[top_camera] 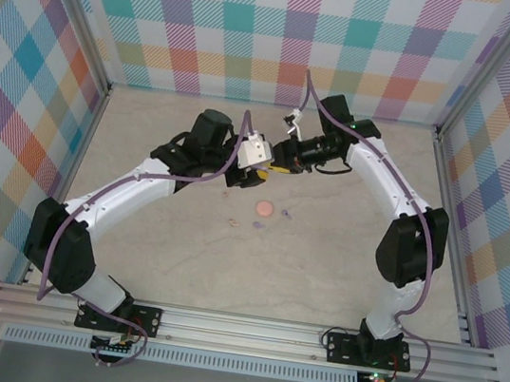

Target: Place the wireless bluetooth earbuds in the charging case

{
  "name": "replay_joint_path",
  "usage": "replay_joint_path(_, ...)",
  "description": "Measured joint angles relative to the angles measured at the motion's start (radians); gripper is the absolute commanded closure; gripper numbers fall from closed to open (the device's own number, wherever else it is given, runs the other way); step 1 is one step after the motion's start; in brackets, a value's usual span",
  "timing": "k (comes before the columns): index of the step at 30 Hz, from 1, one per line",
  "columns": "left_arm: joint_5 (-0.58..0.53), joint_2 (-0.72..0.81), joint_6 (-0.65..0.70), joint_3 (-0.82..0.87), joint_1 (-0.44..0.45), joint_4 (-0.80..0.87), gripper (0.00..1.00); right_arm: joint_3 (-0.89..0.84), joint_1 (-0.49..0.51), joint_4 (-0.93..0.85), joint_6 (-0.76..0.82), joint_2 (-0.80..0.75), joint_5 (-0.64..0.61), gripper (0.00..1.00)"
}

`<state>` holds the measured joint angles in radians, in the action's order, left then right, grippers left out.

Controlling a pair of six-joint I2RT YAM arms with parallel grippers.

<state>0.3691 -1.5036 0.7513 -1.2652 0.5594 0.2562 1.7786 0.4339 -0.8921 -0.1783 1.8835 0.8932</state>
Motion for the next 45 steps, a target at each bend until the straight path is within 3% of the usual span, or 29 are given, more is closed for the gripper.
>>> replay_joint_path(5,0.004,-0.007,-0.003,-0.008,0.000,0.007,0.47,0.001,0.000,-0.001,0.003,0.001,-0.004,0.73)
replay_joint_path(9,0.006,-0.013,-0.029,-0.011,0.000,0.008,0.48,0.002,0.000,-0.003,0.004,0.001,-0.009,0.59)
replay_joint_path(16,0.022,-0.055,-0.135,-0.035,-0.002,0.005,0.48,0.000,-0.005,0.020,-0.023,-0.001,-0.035,0.47)
replay_joint_path(25,0.113,-0.087,-0.317,-0.035,-0.047,0.001,0.48,-0.113,-0.068,0.130,-0.089,-0.111,-0.106,0.46)
replay_joint_path(34,0.222,-0.126,-0.593,-0.051,-0.115,-0.023,0.47,-0.239,-0.152,0.251,-0.086,-0.233,-0.187,0.46)
replay_joint_path(45,0.350,-0.214,-0.977,-0.257,-0.145,0.024,0.47,-0.673,-0.146,0.673,0.093,-0.478,-0.294,0.38)
